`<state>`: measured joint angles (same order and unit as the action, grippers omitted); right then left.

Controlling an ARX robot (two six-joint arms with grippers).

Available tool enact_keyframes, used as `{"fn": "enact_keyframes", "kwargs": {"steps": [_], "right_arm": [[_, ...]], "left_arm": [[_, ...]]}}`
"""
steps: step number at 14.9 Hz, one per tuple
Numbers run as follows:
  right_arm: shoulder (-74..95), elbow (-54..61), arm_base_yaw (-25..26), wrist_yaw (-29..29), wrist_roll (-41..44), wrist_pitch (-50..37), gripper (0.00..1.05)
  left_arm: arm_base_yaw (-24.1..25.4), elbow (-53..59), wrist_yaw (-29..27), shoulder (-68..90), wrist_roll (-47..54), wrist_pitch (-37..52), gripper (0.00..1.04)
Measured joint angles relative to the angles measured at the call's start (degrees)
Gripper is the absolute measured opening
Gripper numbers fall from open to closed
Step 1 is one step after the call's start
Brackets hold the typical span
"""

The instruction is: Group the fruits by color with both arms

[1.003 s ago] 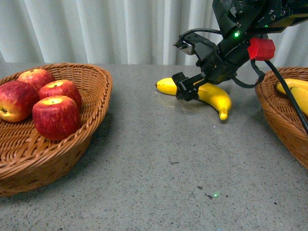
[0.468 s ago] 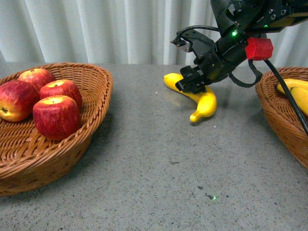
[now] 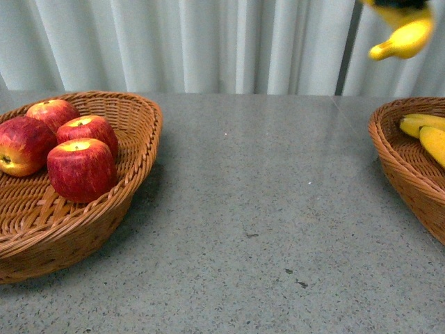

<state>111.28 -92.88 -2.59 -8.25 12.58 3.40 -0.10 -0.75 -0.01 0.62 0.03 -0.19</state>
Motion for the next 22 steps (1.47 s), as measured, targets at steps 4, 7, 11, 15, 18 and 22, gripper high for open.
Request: {"fn": "enact_keyframes", "kwargs": {"steps": [4,7,11,15,18,22], "right_arm": [[-14.8,21.4,9.4,0.8,6.9,-4.7,0.34],[-20.9,34.0,11.6,-1.7,12.0,-6.1,0.34],[-25.0,37.3,12.0,-3.7,15.1,-7.8,0.87],[-36.8,40.4,9.2,-5.0,8.2,-16.8,0.98],[-48.9,47.6,2.2,-4.7,2.3,-17.2,0.98],[-72.9,65.5,-3.8,14.6,-10.3,-12.6,0.55]], "left_arm": [[0.0,0.0,0.0,0.0,0.0,0.0,0.98],[0.0,0.0,0.0,0.0,0.0,0.0,0.98],[0.0,0.0,0.0,0.0,0.0,0.0,0.98],[0.0,0.0,0.0,0.0,0.0,0.0,0.98],[0.0,0.0,0.0,0.0,0.0,0.0,0.98],[0.0,0.0,0.0,0.0,0.0,0.0,0.98]]}}
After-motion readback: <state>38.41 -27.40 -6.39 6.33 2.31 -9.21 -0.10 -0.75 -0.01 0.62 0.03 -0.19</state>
